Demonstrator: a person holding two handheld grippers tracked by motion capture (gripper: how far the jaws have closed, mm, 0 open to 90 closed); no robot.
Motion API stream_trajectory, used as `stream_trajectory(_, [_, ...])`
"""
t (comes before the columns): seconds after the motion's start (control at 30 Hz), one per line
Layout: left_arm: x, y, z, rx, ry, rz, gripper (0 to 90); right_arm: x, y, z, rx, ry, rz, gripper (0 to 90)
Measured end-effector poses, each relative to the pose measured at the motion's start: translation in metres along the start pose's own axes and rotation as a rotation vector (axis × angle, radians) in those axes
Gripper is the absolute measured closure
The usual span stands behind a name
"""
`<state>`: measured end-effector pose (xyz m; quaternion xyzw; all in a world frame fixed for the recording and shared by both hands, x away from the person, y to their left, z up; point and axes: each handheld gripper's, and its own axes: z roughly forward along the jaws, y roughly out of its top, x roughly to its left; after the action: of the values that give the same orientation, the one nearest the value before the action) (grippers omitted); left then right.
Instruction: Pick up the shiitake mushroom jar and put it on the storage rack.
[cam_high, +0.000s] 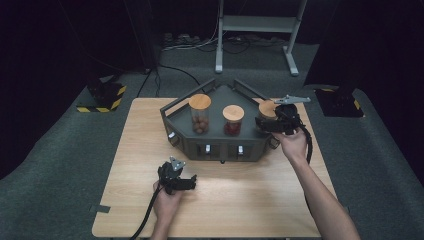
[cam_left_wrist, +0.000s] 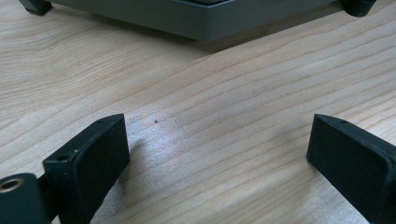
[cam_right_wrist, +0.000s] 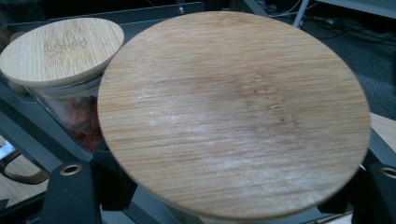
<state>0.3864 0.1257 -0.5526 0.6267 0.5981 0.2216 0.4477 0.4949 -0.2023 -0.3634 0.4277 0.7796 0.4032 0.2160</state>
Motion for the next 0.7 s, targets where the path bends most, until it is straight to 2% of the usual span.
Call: stream_trajectory(0.7, [0.000,0.000,0.000,0.000,0.000,0.000,5.8,0.002,0.002,0.013,0.011,-0.006,0.004,25.2])
